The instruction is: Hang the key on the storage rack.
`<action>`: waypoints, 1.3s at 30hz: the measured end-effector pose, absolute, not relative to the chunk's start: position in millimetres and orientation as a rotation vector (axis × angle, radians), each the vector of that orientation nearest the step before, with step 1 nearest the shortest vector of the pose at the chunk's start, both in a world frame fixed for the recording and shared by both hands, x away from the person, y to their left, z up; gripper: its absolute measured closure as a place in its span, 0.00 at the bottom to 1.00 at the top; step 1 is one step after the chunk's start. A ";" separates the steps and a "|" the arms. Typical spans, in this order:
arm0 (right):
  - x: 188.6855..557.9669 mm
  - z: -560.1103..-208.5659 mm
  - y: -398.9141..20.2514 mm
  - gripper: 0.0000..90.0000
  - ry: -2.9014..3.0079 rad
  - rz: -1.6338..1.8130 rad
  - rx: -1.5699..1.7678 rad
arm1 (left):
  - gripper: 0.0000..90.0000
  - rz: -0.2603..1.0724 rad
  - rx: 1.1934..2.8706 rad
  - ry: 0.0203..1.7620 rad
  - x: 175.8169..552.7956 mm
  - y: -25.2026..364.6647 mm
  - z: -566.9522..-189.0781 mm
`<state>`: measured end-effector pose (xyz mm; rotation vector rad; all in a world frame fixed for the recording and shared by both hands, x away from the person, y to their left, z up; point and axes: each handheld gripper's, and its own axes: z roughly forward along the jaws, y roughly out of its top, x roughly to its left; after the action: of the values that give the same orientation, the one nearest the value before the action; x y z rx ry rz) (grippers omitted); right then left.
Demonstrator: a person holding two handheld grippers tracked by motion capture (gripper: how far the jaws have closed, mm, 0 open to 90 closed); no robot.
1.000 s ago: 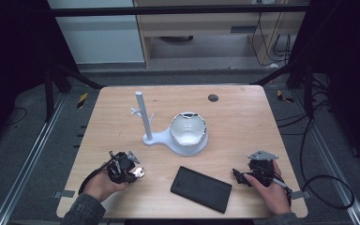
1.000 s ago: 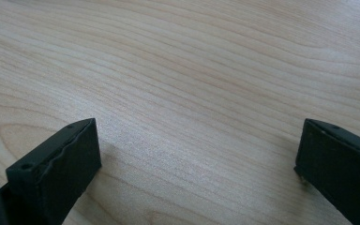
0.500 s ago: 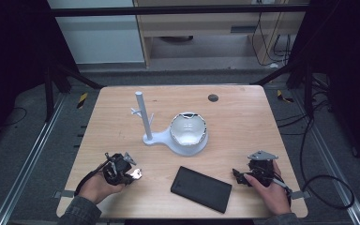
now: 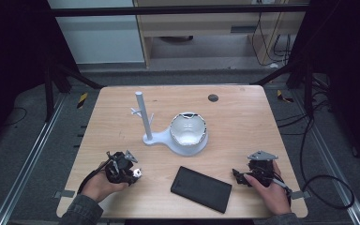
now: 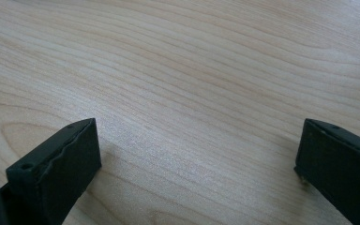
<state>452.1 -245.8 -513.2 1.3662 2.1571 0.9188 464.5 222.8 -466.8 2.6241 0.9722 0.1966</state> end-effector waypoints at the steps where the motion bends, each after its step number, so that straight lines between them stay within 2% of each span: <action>1: 452.1 -513.2 -245.8 0.00 2.158 0.919 1.365 | 0.86 0.179 2.629 0.967 464.5 222.7 -466.2; 3: 452.0 -513.2 -245.7 0.00 2.158 0.919 1.366 | 0.89 0.173 2.633 0.963 464.3 222.1 -466.0; 23: 451.7 -513.2 -245.3 0.00 2.162 0.921 1.362 | 0.89 0.215 2.620 0.950 456.3 224.9 -453.6; 27: 451.7 -513.3 -245.3 0.00 2.162 0.921 1.361 | 0.89 0.200 2.693 0.932 456.8 221.8 -459.3; 39: 451.4 -513.1 -244.9 0.00 2.164 0.920 1.363 | 0.89 0.207 2.661 0.934 455.1 227.2 -452.9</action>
<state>451.4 -244.9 -513.1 1.3630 2.1642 0.9201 455.1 227.2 -452.9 2.6610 0.9341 0.2070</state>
